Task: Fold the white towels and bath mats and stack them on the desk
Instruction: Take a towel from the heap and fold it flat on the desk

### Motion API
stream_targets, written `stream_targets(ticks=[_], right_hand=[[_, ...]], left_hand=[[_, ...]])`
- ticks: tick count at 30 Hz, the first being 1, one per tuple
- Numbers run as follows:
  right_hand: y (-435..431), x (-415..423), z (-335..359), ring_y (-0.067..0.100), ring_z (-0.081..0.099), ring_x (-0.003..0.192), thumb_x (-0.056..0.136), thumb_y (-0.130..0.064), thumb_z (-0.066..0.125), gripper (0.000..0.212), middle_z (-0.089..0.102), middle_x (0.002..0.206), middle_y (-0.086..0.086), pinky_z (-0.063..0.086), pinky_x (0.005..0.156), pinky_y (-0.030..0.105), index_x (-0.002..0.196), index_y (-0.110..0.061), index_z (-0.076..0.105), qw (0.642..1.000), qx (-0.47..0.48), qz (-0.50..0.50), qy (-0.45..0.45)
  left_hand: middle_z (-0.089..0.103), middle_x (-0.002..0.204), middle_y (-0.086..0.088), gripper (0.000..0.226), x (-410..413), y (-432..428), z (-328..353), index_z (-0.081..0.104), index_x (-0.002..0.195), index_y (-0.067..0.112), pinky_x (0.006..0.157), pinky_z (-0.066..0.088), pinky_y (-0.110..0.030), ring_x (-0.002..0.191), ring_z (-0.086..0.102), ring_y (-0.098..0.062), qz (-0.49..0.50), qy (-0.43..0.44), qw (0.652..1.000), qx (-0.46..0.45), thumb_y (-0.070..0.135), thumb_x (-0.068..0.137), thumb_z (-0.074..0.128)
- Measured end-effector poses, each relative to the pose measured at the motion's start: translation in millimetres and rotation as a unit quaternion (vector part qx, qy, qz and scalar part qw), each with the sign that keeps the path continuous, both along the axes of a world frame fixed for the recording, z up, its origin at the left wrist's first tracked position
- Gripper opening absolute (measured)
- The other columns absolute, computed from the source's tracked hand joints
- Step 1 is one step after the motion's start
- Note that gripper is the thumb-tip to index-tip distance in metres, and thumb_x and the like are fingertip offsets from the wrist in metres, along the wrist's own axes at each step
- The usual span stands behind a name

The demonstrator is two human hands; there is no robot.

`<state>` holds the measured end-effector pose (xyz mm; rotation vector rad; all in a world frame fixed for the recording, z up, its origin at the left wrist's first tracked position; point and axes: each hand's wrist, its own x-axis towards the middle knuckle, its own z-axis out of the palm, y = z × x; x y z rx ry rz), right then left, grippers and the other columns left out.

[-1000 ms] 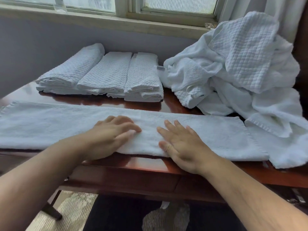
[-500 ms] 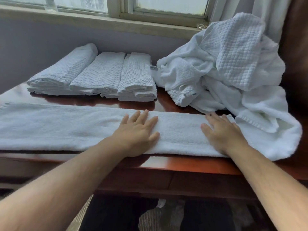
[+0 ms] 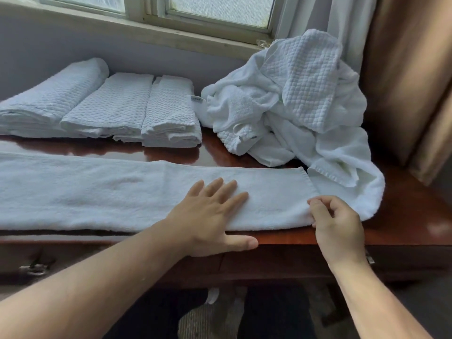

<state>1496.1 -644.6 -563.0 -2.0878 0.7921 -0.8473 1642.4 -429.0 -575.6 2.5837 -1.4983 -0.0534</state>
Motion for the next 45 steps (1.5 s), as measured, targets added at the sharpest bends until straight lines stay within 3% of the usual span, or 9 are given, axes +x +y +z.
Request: stream_targets(ticks=[5, 11, 17, 22, 28, 35, 39, 42, 45], right_hand=[[-14.2, 20.0, 14.6, 0.034, 0.038, 0.133, 0.091, -0.052, 0.059, 0.059, 0.045, 0.143, 0.011, 0.037, 0.108, 0.047, 0.139, -0.020, 0.051, 0.978, -0.034, -0.050, 0.201], [-24.5, 19.7, 25.2, 0.023, 0.055, 0.110, 0.089, -0.035, 0.063, 0.054, 0.056, 0.127, 0.002, 0.047, 0.082, 0.036, 0.139, -0.022, 0.049, 0.985, 0.048, -0.013, 0.168], [-34.9, -1.8, 17.9, 0.006, 0.054, 0.090, 0.090, -0.036, 0.060, 0.038, 0.058, 0.106, -0.013, 0.043, 0.065, 0.027, 0.128, -0.030, 0.056, 0.989, 0.102, -0.011, 0.111], [-35.9, -7.7, 11.2, 0.004, 0.057, 0.097, 0.095, -0.033, 0.056, 0.026, 0.062, 0.112, -0.013, 0.043, 0.069, 0.025, 0.120, -0.030, 0.062, 0.990, 0.128, 0.011, 0.063], [-41.6, -9.0, 16.1, 0.022, 0.066, 0.100, 0.099, -0.028, 0.053, 0.014, 0.069, 0.109, 0.003, 0.056, 0.092, 0.049, 0.105, -0.027, 0.065, 0.974, 0.223, 0.025, 0.014], [-36.3, -5.3, 19.0, 0.022, 0.065, 0.079, 0.103, -0.039, 0.047, 0.033, 0.070, 0.099, 0.014, 0.049, 0.065, 0.034, 0.110, -0.012, 0.063, 0.948, 0.305, 0.063, -0.073], [-20.5, 15.6, 22.1, 0.023, 0.063, 0.076, 0.106, -0.043, 0.041, 0.039, 0.065, 0.092, 0.013, 0.048, 0.068, 0.032, 0.102, -0.012, 0.065, 0.921, 0.363, 0.026, -0.138], [6.7, 42.8, 22.5, 0.019, 0.065, 0.072, 0.101, -0.032, 0.052, 0.026, 0.066, 0.089, 0.009, 0.050, 0.065, 0.031, 0.099, -0.012, 0.068, 0.923, 0.361, 0.085, -0.102], [53.6, 83.4, 28.3, 0.007, 0.063, 0.062, 0.098, -0.028, 0.058, 0.016, 0.063, 0.088, 0.003, 0.049, 0.052, 0.022, 0.100, -0.017, 0.070, 0.934, 0.307, 0.180, -0.031]], left_hand=[[-0.004, 0.168, 0.004, 0.106, -7.4, 4.2, 5.5, 0.001, 0.157, 0.038, 0.124, -0.006, -0.049, 0.154, -0.010, -0.020, 0.001, -0.014, 1.000, 0.014, 0.099, 0.072, 0.021], [0.041, 0.142, 0.002, 0.079, -48.9, -38.8, 12.7, 0.038, 0.141, 0.022, 0.114, 0.028, -0.047, 0.133, 0.036, -0.024, -0.021, -0.087, 0.995, -0.051, 0.072, 0.082, 0.053], [0.050, 0.114, 0.006, 0.057, -67.0, -42.2, 6.7, 0.049, 0.130, 0.027, 0.092, 0.040, -0.040, 0.102, 0.044, -0.019, 0.004, -0.114, 0.989, -0.097, 0.065, 0.088, 0.055], [0.037, 0.090, 0.004, 0.024, -84.0, -47.7, 19.9, 0.051, 0.100, 0.019, 0.070, 0.031, -0.037, 0.080, 0.035, -0.020, 0.031, -0.128, 0.988, -0.079, 0.040, 0.092, 0.059], [0.035, 0.092, -0.004, 0.018, -104.6, -71.6, 23.6, 0.052, 0.107, 0.016, 0.068, 0.025, -0.041, 0.081, 0.033, -0.026, 0.099, -0.127, 0.986, -0.040, 0.029, 0.096, 0.052], [0.055, 0.091, 0.001, 0.038, -58.6, -54.6, 51.0, 0.063, 0.091, 0.023, 0.071, 0.040, -0.036, 0.091, 0.053, -0.023, 0.111, 0.089, 0.980, -0.138, 0.048, 0.103, 0.038], [0.063, 0.079, 0.001, 0.039, -27.3, -23.6, 69.3, 0.064, 0.087, 0.012, 0.069, 0.044, -0.028, 0.081, 0.058, -0.022, 0.163, 0.349, 0.856, -0.345, 0.036, 0.107, 0.041], [0.075, 0.108, -0.010, 0.032, -17.7, 7.9, 77.1, 0.067, 0.111, 0.011, 0.094, 0.055, -0.045, 0.103, 0.070, -0.029, 0.176, 0.524, 0.676, -0.486, 0.032, 0.107, 0.044], [0.074, 0.113, -0.012, 0.033, -6.3, 44.8, 85.1, 0.062, 0.125, 0.004, 0.088, 0.060, -0.040, 0.106, 0.072, -0.026, 0.153, 0.587, 0.525, -0.597, 0.026, 0.107, 0.045]])
